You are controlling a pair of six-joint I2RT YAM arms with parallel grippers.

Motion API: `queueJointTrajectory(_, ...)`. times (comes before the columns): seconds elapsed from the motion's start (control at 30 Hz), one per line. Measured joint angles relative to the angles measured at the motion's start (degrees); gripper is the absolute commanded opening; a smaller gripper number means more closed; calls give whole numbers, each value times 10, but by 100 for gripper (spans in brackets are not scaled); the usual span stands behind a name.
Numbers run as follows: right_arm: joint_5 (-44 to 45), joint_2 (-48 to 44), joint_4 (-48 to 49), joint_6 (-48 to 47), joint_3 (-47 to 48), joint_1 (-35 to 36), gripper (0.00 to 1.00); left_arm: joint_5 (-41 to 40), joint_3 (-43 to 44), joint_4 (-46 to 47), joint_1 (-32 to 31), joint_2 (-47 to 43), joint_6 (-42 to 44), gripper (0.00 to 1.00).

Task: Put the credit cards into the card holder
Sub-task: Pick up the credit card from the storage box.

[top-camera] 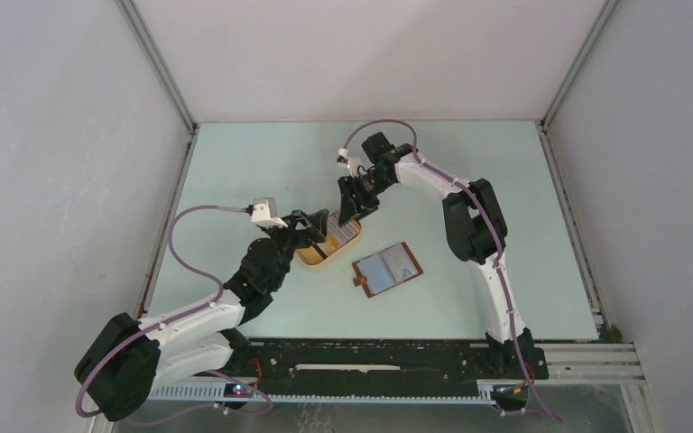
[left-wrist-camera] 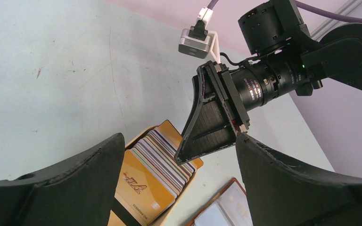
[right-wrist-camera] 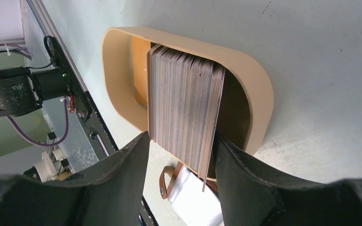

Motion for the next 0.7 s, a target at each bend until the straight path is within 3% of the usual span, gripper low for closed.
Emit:
queueJointTrajectory(0.47,-3,0,0,2,0,-14,47,0,0,0,0,0,-2,92)
queueJointTrajectory(0.7,-3,0,-1,2,0,-21,46,0,0,0,0,0,-4,92)
